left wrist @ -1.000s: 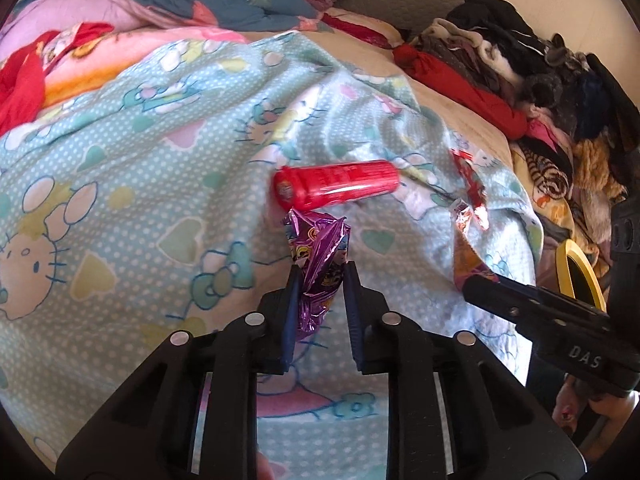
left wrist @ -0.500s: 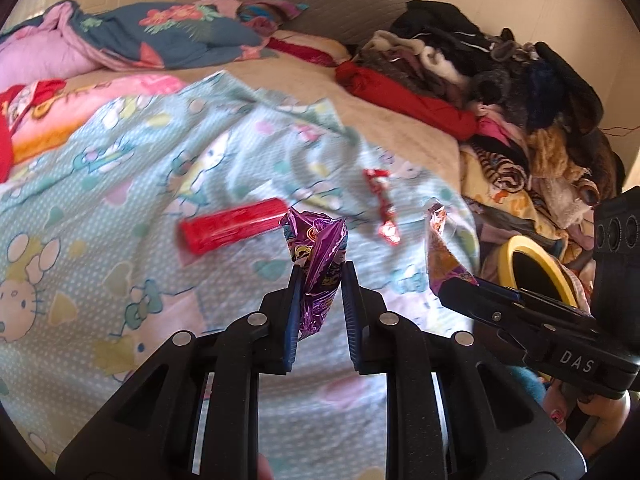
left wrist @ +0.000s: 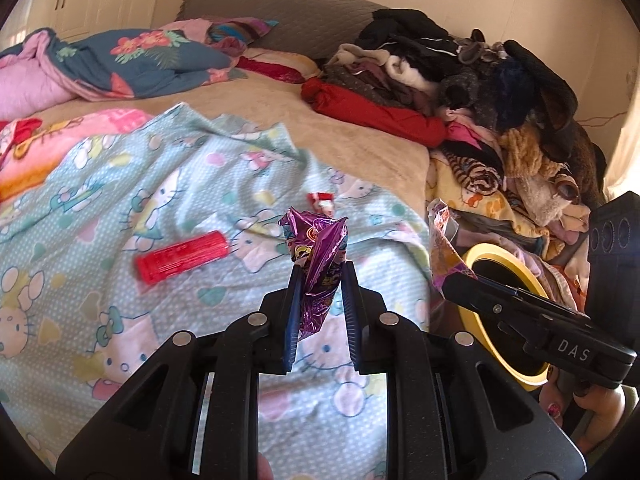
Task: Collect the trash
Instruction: 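Carry the purple and orange wrappers over the yellow bin and open both tools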
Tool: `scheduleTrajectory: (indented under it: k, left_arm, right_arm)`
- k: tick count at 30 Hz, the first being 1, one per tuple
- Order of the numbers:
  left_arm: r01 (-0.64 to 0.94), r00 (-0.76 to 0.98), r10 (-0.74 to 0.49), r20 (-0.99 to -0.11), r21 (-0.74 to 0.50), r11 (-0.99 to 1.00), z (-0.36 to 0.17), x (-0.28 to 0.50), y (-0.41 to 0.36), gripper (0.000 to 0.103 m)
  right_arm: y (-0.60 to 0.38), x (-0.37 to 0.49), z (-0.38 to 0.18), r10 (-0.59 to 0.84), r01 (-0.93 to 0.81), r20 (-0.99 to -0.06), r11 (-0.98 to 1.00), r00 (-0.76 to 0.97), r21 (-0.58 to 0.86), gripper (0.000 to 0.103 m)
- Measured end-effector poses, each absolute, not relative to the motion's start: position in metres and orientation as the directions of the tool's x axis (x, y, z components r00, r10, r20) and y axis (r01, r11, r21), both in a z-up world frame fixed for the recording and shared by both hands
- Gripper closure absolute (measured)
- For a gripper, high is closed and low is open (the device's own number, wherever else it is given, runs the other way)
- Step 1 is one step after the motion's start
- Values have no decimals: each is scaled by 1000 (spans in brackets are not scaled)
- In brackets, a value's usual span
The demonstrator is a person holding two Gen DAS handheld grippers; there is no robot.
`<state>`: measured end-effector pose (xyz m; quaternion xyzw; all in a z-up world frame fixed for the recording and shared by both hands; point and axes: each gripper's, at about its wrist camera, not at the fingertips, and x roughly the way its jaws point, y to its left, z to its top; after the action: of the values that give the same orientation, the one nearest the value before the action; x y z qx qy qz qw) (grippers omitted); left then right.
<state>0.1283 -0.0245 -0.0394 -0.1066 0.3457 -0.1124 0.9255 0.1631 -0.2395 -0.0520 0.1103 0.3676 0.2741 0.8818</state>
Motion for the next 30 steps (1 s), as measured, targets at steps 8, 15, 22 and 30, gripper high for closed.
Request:
scheduleTrajectory:
  k: [8, 15, 22, 30]
  left_arm:
    - [183, 737, -307, -602, -261, 948, -30, 126, -49, 89]
    - [222, 733, -333, -593, -254, 941, -25, 121, -71, 89]
    - [254, 727, -356, -587, -251, 934, -21, 117, -88, 89]
    - [285, 720, -378, -582, -249, 926, -16, 114, -104, 89]
  right_arm:
    - [-270, 158, -45, 544, -370, -570, 838, 615, 400, 72]
    - [-288, 156, -40, 528, -347, -559, 847, 639, 403, 72]
    - [-310, 152, -35, 504, -317, -548, 858, 667, 403, 72]
    - [-338, 148, -31, 477, -278, -537, 868, 696, 411, 72]
